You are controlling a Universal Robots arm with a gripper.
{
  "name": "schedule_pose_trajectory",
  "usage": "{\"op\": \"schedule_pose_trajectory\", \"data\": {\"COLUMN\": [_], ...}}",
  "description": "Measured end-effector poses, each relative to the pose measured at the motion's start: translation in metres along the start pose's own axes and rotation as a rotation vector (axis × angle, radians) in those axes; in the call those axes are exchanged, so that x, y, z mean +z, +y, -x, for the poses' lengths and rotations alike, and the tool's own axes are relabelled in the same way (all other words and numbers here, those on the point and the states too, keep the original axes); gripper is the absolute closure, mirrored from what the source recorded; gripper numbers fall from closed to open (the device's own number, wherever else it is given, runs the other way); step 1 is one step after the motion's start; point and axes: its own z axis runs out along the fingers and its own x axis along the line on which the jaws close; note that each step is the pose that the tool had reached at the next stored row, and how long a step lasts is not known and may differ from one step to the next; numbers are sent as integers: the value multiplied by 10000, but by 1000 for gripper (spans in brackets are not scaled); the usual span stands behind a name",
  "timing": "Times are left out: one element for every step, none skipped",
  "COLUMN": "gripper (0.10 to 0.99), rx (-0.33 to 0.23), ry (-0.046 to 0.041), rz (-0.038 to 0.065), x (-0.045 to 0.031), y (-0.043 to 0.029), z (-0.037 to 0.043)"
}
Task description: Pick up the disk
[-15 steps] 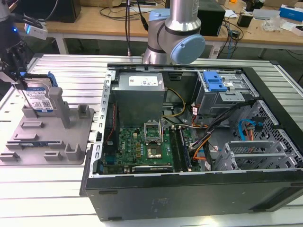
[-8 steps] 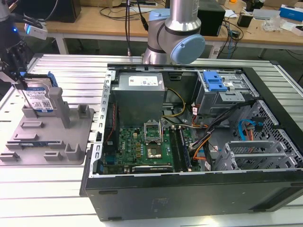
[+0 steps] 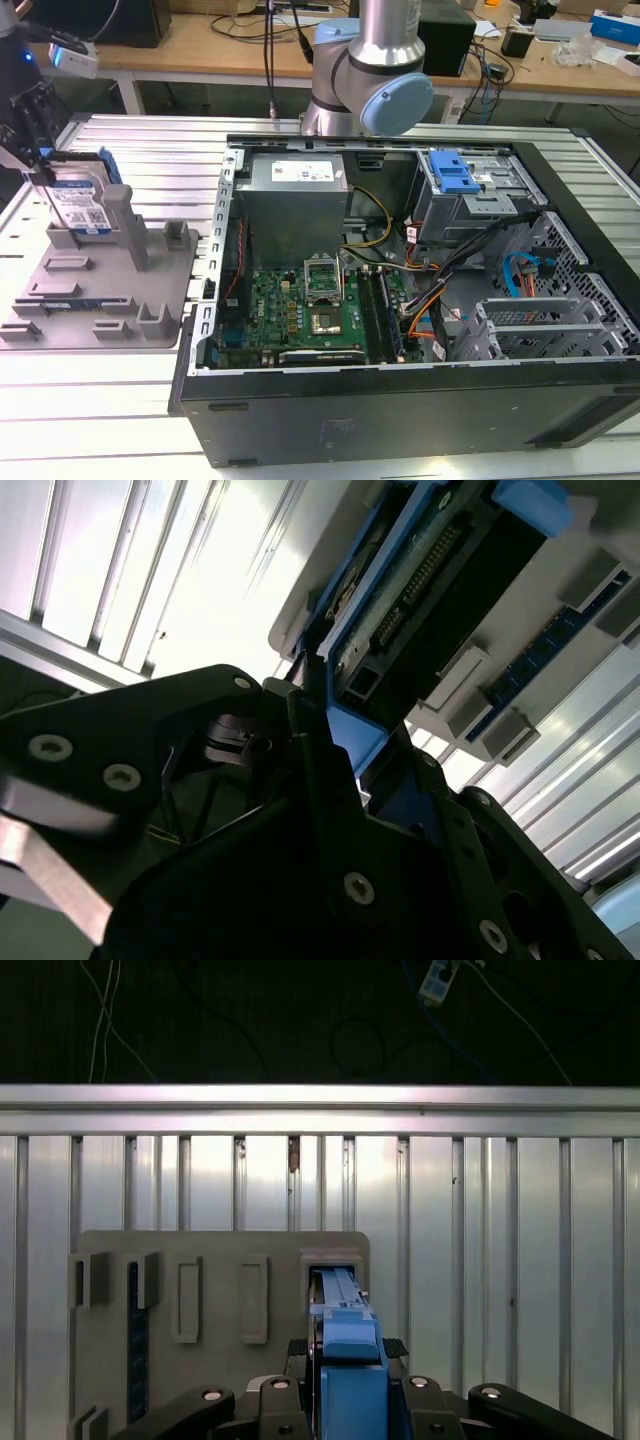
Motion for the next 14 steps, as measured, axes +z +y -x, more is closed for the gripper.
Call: {"op": "schedule_pose_trajectory", "data": {"gripper": [722,722,722,722,722,722,722,722,722,722,722,722,722,722], "rx": [0,0,0,0,0,0,0,0,0,0,0,0,0,0], "ry": [0,0,0,0,0,0,0,0,-1,0,0,0,0,0], "rz": [0,0,-1,-1,1,0,-1,0,-1,0,0,0,-1,0], "x": [-18,-40,-60,-95,-129,-158,-207,-260,-288,-340,-376,-414,-463,-503], "y": [0,1,2,3,4,5,7,8,9,10,11,12,13,15], "z": [0,0,-1,-1,-1,-2,-2,-3,-3,-4,-5,-5,-6,-6]}}
